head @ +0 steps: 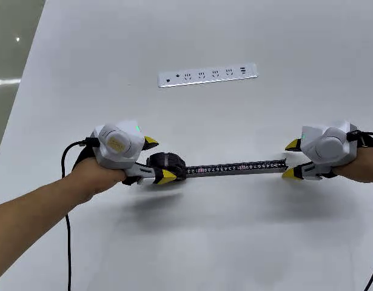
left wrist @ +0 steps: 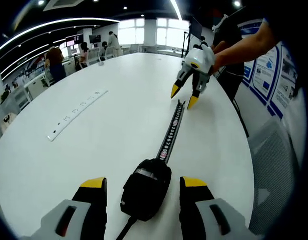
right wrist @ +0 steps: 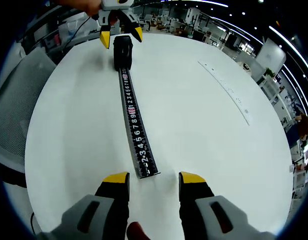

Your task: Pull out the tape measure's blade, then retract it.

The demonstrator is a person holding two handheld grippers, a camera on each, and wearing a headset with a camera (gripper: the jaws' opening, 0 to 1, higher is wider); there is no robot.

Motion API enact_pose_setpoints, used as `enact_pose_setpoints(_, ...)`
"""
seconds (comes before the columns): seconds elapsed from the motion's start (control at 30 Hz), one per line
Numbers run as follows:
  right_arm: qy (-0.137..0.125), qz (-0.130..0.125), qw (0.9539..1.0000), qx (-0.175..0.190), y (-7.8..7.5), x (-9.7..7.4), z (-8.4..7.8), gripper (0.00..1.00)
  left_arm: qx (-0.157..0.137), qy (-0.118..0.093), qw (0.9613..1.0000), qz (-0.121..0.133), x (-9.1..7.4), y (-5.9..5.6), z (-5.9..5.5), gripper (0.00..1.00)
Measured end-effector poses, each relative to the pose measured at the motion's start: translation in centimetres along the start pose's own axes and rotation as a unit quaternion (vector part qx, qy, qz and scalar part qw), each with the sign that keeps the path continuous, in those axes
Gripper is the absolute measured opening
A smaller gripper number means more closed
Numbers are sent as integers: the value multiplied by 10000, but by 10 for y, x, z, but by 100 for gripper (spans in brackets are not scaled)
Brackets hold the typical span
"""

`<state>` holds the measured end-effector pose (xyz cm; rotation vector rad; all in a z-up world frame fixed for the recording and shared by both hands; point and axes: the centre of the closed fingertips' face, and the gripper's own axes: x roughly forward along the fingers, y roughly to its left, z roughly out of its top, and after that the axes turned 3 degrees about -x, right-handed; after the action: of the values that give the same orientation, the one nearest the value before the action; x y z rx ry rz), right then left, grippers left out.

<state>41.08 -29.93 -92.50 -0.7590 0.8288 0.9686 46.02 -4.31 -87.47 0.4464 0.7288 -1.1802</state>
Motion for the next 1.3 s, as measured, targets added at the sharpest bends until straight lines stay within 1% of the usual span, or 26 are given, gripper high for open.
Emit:
enact_pose_setpoints(0.13, 22, -77, 9999, 94, 2, -2, -1, 42, -153, -71, 9998, 39, -6, -2, -1, 57)
enact_pose_setpoints(0.2, 16, -116, 9998, 136, 2, -3, -1, 43, -176, -77, 9998, 72, -8, -3, -2, 57)
enact_pose_setpoints(0.37, -41, -189, 9995, 260, 3, -7, 2, 45, -347, -188, 9991, 154, -17, -5, -1, 58)
enact_pose_setpoints(0.5, -96, -257, 9990, 359, 3, -10, 4, 46, -414, -234, 9987, 199, -21, -7, -2, 59)
enact_pose_setpoints(0.57, -134, -297, 9985, 445, 4, -12, 5, 48, -474, -271, 9982, 253, -27, -8, -2, 59)
enact_pose_setpoints(0.67, -170, -346, 9978, 533, 4, -16, 7, 48, -576, -353, 9973, 291, -30, -10, -3, 60)
enact_pose_setpoints(0.77, -201, -403, 9970, 626, 4, -19, 9, 49, -636, -382, 9966, 347, -33, -9, -6, 61)
enact_pose_setpoints(0.9, -253, -428, 9966, 664, 8, -21, 13, 50, -637, -384, 9962, 454, -40, -10, -8, 61)
enact_pose_setpoints(1.0, -260, -446, 9961, 713, 10, -21, 16, 52, -689, -428, 9954, 516, -44, -9, -9, 62)
enact_pose_setpoints(1.07, -281, -465, 9959, 725, 13, -22, 18, 54, -737, -439, 9947, 566, -48, -11, -10, 62)
enact_pose_setpoints(1.3, -302, -498, 9957, 726, 20, -28, 23, 55, -878, -505, 9921, 738, -63, -15, -16, 63)
